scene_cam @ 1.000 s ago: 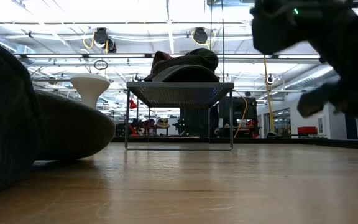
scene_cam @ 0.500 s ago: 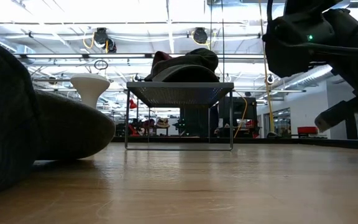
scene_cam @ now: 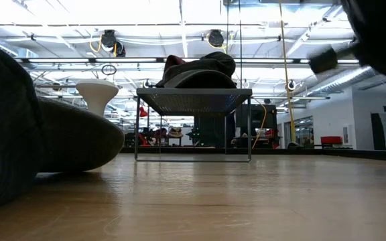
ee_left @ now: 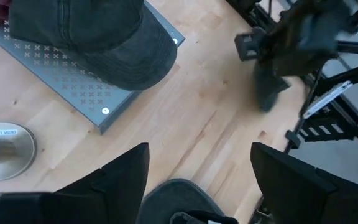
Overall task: Pick & Place hat
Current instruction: Stack the right black cap on top of the black cap on the shelf
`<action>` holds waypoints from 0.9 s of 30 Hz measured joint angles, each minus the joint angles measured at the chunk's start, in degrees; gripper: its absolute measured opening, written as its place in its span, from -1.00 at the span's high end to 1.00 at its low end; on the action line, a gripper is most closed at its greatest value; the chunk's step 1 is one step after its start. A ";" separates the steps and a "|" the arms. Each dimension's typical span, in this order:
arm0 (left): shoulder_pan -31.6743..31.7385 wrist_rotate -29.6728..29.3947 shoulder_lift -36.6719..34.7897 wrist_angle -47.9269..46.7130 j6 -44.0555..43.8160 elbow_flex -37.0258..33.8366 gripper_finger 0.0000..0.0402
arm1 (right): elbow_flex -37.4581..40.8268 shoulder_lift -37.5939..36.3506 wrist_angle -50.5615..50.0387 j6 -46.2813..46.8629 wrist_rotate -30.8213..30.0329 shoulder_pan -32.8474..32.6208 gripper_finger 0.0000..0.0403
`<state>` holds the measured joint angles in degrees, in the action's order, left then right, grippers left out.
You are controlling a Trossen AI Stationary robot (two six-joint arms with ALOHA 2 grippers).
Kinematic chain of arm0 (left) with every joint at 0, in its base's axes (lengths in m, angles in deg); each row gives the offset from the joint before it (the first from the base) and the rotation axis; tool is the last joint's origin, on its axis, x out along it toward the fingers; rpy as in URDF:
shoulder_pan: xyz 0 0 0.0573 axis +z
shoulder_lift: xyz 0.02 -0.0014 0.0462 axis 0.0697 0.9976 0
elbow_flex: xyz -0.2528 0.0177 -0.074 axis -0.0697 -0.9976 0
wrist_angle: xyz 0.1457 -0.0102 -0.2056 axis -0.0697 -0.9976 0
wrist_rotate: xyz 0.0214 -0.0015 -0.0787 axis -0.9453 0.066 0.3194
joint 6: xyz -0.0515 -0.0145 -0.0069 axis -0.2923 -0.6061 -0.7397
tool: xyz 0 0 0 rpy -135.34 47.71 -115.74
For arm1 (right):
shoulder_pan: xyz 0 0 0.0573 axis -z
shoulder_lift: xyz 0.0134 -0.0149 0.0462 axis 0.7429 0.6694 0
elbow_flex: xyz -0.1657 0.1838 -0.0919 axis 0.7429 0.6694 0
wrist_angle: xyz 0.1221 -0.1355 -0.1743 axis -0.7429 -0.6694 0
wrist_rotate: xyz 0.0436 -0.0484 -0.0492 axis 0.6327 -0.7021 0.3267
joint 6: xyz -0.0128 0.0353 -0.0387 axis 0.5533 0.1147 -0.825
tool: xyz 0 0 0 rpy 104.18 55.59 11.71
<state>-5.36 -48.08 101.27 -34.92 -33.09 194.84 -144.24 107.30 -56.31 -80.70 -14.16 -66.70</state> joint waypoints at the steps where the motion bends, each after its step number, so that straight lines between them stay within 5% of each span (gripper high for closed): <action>1: 0.00 0.18 -0.48 -0.02 0.00 0.00 -0.38 | -1.16 -1.77 0.07 2.46 -2.14 -0.20 0.97; 16: -0.17 -1.14 -8.78 9.50 1.25 0.02 -0.34 | -8.97 -15.25 12.66 33.18 -45.10 -7.90 0.98; 22: -0.22 -1.10 -11.18 12.81 1.54 0.02 -0.40 | -8.97 -15.49 24.90 32.15 -58.44 -11.02 0.98; 27: -0.21 -1.99 -12.26 13.74 1.60 0.02 -0.42 | -8.97 -15.48 38.21 22.02 -72.65 -13.06 0.98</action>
<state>-5.57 -50.07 89.01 -21.19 -31.49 194.86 -153.21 91.82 -18.11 -58.67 -86.81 -79.75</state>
